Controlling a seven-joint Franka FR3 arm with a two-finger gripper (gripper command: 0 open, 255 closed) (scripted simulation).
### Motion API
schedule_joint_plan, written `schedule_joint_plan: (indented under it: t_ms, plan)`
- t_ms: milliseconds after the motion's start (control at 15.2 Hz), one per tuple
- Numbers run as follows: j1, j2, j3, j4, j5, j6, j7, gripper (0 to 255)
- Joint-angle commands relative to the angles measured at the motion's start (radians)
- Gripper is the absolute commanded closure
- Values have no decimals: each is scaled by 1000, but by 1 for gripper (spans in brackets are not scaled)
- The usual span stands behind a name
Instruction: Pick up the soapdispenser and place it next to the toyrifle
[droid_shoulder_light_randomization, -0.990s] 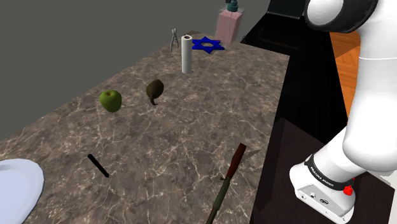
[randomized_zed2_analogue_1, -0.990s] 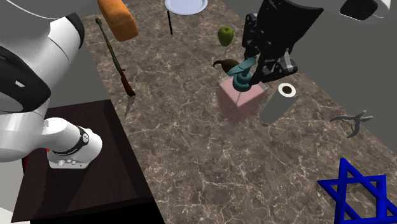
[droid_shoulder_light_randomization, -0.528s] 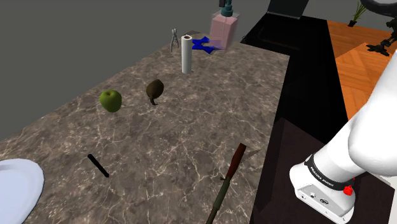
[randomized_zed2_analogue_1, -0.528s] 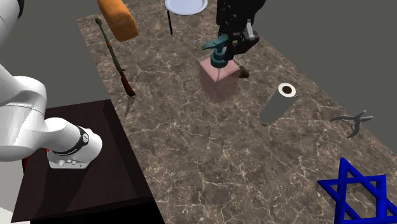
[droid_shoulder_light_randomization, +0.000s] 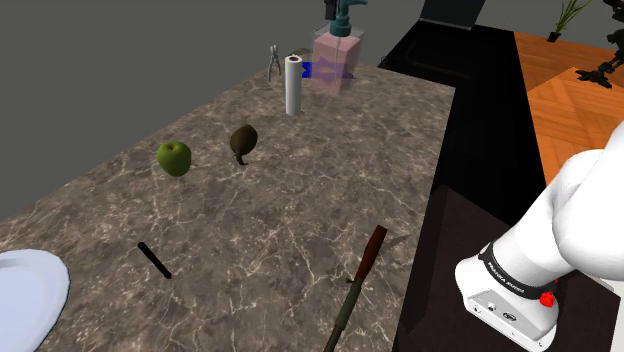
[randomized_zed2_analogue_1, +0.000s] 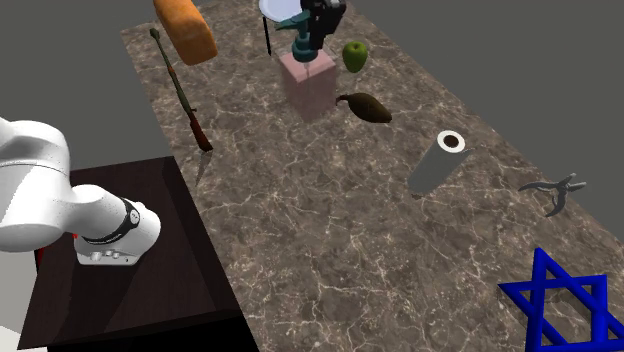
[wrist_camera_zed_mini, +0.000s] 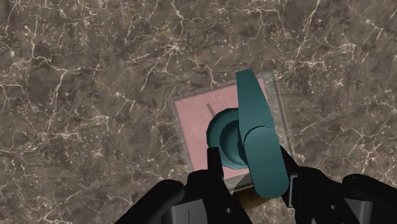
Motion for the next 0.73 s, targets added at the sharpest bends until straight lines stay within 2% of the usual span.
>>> schedule_joint_plan:
  t_ms: [0, 660]
  plan:
    - [24, -44, 18, -61, -2, 21, 42, 255]
    - [146, -116, 136, -154, 14, 61, 281, 255]
